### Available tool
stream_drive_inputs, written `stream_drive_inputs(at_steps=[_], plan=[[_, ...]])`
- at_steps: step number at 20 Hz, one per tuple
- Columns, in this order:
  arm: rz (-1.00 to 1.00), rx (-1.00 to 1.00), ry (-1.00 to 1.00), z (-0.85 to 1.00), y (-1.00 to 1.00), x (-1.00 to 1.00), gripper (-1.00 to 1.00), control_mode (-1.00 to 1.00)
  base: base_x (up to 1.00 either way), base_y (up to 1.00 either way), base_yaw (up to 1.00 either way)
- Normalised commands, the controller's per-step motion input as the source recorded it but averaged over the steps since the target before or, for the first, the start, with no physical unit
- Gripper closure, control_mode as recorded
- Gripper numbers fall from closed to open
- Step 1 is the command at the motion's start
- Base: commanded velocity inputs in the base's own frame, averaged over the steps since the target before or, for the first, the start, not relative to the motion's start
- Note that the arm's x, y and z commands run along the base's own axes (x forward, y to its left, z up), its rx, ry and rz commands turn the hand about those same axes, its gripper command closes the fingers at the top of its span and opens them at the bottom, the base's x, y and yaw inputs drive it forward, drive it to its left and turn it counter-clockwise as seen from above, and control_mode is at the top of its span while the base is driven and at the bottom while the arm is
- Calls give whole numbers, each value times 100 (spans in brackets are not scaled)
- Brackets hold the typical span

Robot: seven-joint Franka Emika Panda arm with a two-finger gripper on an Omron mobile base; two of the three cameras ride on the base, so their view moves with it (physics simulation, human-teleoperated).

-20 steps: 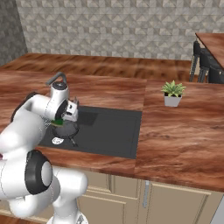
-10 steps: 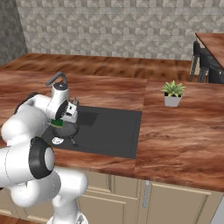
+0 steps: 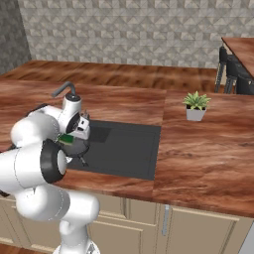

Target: Pick the pan and sponge and place them into the sink. Then turn on the water.

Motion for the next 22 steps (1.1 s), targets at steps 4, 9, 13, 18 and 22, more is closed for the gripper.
stream_drive_inputs(at_steps=[4, 9, 13, 18, 22], plan=[[0, 0, -2, -26, 5, 11, 100, -100, 0, 0, 0], [0, 0, -3, -28, 5, 8, 100, -100, 0, 0, 0], [0, 0, -3, -26, 4, 8, 100, -100, 0, 0, 0], [0, -1, 0, -19, 8, 8, 100, -100, 0, 0, 0], [0, -2, 0, -19, 13, 10, 100, -100, 0, 0, 0]])
